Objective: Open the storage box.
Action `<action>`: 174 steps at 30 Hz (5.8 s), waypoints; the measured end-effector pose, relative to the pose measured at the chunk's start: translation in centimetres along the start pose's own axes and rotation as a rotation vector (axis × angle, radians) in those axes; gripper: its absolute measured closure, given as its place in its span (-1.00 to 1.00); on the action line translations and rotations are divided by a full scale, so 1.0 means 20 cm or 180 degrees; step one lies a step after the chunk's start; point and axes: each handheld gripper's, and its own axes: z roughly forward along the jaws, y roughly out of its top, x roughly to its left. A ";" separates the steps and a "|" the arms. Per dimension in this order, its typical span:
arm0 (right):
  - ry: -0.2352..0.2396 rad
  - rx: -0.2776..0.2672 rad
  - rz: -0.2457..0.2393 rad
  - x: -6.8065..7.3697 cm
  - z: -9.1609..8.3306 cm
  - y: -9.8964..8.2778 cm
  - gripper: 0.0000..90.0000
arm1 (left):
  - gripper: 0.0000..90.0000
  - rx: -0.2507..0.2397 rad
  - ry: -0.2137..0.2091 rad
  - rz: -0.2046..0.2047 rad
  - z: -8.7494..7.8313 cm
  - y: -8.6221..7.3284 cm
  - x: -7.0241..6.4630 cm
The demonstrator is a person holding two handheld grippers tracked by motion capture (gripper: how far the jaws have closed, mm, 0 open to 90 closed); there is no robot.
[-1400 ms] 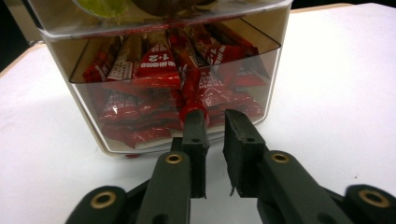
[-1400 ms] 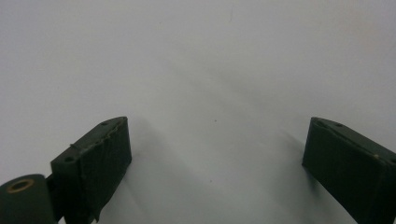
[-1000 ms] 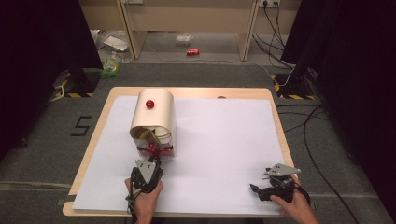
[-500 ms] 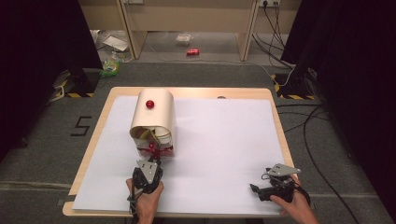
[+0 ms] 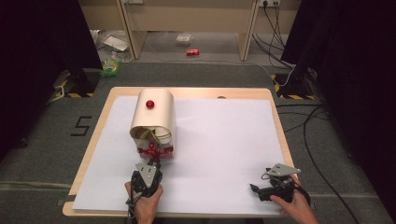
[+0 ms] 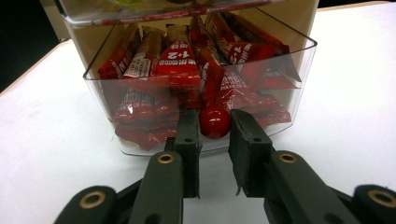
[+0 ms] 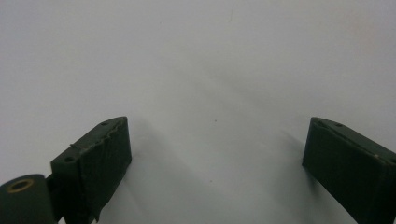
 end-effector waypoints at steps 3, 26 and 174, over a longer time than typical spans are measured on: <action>0.0001 -0.0001 -0.0002 0.00 0.00 0.00 -0.82 | 0.63 0.0005 -0.0019 -0.0023 -0.02 0.00 0.00; 0.0000 0.0001 0.0009 0.00 0.00 0.00 -0.82 | 0.48 -0.0023 -0.0186 -0.0214 -0.01 0.03 0.04; -0.0002 0.0000 -0.0001 0.00 0.00 0.00 -0.82 | 0.10 0.0441 -0.1353 0.0585 -0.31 0.05 0.13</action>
